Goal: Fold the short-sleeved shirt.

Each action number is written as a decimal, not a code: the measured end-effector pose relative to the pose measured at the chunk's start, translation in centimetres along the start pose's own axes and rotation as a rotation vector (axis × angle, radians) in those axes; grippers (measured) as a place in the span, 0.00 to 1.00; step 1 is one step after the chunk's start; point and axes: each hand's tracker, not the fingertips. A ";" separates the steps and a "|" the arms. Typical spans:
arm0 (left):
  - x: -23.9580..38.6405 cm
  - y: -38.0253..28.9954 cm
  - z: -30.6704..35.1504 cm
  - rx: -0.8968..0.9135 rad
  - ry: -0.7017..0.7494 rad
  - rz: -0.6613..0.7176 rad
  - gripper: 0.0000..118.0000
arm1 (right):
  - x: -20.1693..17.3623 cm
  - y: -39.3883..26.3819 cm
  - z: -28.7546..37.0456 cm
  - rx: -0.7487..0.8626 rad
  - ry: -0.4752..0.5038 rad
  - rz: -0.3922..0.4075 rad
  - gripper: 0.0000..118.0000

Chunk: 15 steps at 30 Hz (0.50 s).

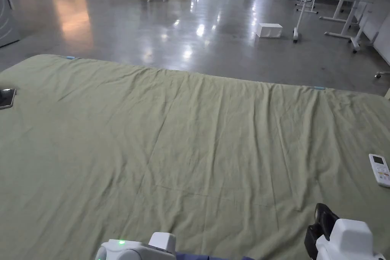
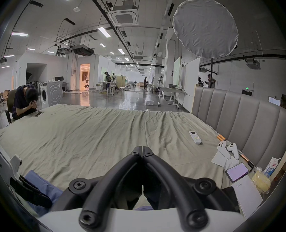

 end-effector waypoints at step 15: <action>-0.6 -0.5 1.3 0.013 -0.063 0.002 0.21 | 0.3 0.1 -0.1 -0.010 -0.001 0.001 0.00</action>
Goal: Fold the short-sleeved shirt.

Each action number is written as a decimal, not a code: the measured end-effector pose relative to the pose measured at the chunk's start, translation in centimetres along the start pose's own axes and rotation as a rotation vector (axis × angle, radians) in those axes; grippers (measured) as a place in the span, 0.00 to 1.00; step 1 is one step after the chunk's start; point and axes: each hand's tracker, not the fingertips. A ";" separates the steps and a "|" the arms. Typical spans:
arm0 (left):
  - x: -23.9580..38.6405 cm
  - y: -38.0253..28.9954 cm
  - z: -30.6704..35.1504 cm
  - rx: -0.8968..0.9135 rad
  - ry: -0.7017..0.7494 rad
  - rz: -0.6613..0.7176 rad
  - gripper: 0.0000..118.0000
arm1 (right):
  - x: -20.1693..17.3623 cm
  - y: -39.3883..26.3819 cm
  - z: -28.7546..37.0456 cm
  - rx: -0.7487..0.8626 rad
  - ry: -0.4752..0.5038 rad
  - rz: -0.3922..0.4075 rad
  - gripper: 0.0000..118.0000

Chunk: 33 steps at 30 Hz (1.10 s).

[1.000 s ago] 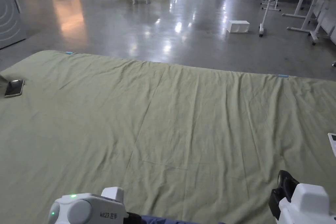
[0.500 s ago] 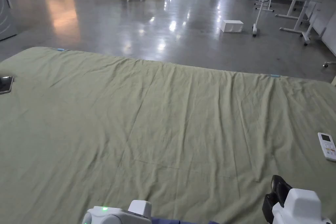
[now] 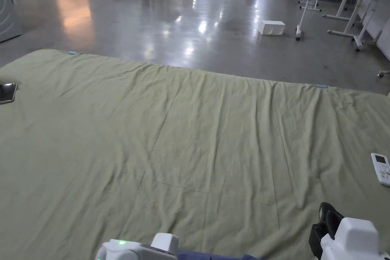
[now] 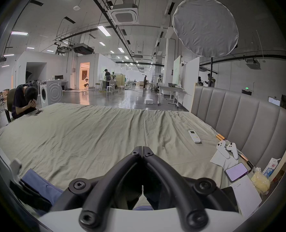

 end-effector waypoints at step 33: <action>-18.3 -1.5 3.2 0.081 -0.400 0.351 0.62 | -1.8 1.7 -0.5 0.051 0.010 -0.017 0.00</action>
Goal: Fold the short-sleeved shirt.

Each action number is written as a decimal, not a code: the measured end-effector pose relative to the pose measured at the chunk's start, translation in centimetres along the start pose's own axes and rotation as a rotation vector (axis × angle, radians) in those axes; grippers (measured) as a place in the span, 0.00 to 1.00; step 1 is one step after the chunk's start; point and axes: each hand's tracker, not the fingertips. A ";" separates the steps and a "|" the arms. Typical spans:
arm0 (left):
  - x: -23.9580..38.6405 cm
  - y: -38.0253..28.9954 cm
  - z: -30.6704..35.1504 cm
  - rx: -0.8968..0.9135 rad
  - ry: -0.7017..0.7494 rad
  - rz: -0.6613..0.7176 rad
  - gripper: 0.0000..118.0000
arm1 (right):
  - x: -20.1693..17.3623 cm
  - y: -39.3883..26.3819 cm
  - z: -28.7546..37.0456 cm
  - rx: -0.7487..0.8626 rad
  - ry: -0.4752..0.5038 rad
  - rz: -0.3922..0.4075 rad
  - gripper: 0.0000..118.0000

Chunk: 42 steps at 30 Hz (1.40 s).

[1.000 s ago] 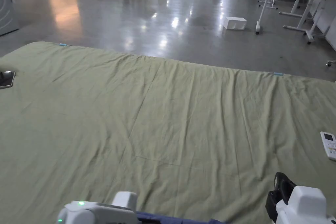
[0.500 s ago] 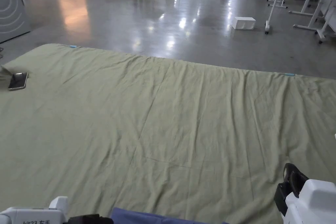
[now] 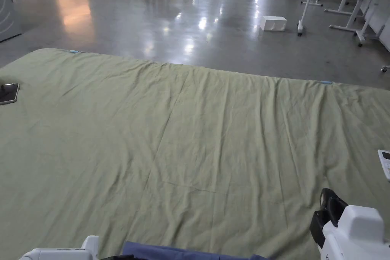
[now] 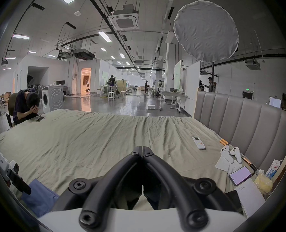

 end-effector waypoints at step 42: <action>21.8 -1.6 4.6 0.012 0.621 -0.521 0.09 | -0.4 -0.6 -0.4 -0.012 0.046 -0.024 0.00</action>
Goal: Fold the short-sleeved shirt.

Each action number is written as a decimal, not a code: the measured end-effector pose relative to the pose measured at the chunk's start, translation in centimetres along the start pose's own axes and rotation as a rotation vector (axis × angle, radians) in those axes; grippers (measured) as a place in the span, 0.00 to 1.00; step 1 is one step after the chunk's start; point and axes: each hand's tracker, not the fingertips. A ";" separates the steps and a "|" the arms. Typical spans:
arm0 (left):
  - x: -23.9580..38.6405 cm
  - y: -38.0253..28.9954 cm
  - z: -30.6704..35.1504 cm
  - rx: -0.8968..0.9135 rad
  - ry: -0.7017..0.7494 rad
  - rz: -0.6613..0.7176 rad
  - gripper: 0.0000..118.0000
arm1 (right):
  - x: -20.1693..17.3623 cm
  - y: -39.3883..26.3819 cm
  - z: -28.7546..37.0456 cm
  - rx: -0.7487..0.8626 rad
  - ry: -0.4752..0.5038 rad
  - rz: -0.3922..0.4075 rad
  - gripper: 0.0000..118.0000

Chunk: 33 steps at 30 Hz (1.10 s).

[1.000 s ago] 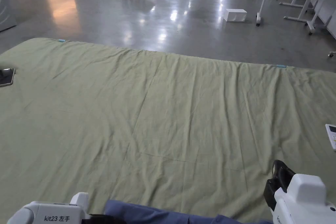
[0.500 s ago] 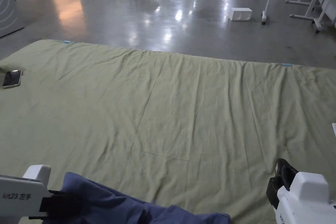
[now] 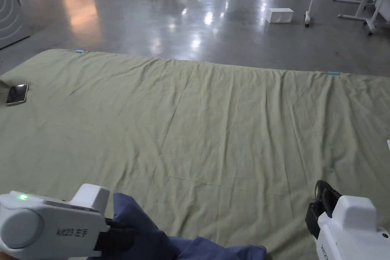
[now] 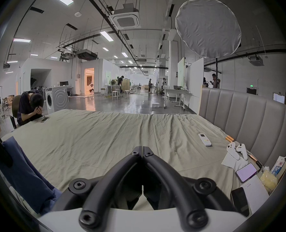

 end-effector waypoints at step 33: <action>12.5 -1.6 -13.2 -0.083 -0.233 0.165 0.64 | 3.1 -1.0 1.4 -0.042 -0.046 -0.031 0.00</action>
